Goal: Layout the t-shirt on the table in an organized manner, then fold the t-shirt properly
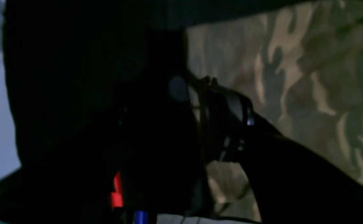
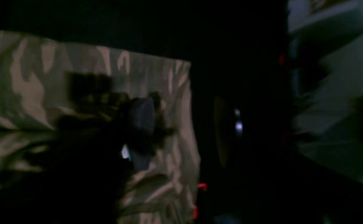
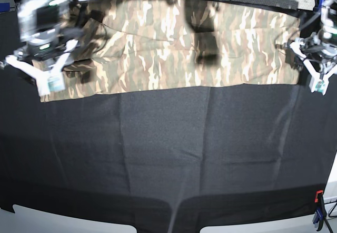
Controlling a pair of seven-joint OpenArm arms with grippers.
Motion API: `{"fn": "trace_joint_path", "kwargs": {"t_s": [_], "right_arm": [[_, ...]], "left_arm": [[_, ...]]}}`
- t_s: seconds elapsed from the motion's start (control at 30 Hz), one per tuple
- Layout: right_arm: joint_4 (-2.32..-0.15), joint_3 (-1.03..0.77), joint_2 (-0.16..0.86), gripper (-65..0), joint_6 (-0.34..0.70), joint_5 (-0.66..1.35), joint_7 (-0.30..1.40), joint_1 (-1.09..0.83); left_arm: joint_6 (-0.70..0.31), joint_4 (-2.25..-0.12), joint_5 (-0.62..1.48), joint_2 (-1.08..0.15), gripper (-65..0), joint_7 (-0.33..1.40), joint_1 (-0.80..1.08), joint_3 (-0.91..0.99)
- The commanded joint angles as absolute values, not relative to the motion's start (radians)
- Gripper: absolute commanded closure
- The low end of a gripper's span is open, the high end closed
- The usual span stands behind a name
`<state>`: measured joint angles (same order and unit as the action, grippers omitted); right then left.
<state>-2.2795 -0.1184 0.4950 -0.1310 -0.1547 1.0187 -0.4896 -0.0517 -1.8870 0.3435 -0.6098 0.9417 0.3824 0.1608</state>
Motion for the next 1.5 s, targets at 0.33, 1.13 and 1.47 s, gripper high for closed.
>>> {"fn": "trace_joint_path", "kwargs": {"t_s": [0.33, 1.13, 1.47], "right_arm": [[-2.244, -0.527, 0.356, -30.3, 0.451, 0.605, 0.886, -0.485], [-2.129, -0.622, 0.286, -30.3, 0.698, 1.164, 1.126, -0.567], [-2.13, -0.622, 0.286, -30.3, 0.698, 1.246, 1.126, -0.568]], "left_arm": [[-0.362, -1.845, 0.844, -0.63, -30.9, 0.972, 0.377, 0.432], [-0.68, -1.137, 1.379, -0.63, -30.9, 1.25, 0.179, 0.446], [-0.698, -1.112, 1.403, -0.582, -30.9, 1.314, 0.185, 0.444]]}}
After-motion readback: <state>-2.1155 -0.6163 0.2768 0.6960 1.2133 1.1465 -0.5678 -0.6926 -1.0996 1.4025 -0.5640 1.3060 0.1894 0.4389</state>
